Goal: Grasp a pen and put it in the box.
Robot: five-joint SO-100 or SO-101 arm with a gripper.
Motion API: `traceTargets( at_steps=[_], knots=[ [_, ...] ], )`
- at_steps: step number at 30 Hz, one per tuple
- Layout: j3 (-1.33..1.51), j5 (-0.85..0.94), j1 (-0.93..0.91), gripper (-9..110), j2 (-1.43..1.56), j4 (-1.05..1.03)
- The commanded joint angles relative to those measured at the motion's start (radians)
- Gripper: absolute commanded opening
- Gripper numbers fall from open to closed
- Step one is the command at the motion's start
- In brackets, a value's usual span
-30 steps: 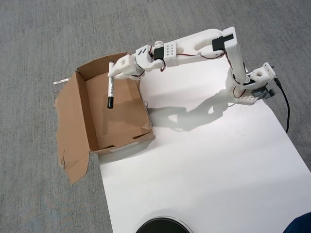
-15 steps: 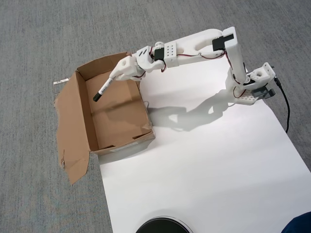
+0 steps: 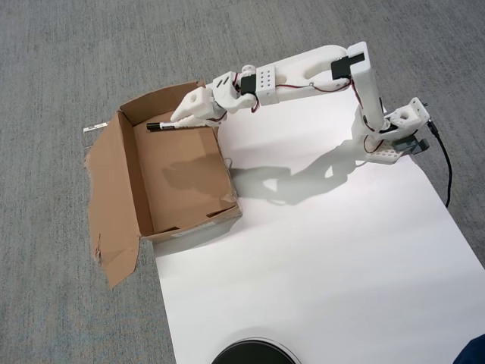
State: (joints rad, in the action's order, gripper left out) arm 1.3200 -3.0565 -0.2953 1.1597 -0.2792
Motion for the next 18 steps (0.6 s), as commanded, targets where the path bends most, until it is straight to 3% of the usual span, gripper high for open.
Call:
traceTargets(
  at_steps=[1,18],
  knots=[
    [-0.024,-0.005,0.002,7,0.048,0.012],
    [-0.005,-0.007,0.004,7,0.239,0.006]
  ],
)
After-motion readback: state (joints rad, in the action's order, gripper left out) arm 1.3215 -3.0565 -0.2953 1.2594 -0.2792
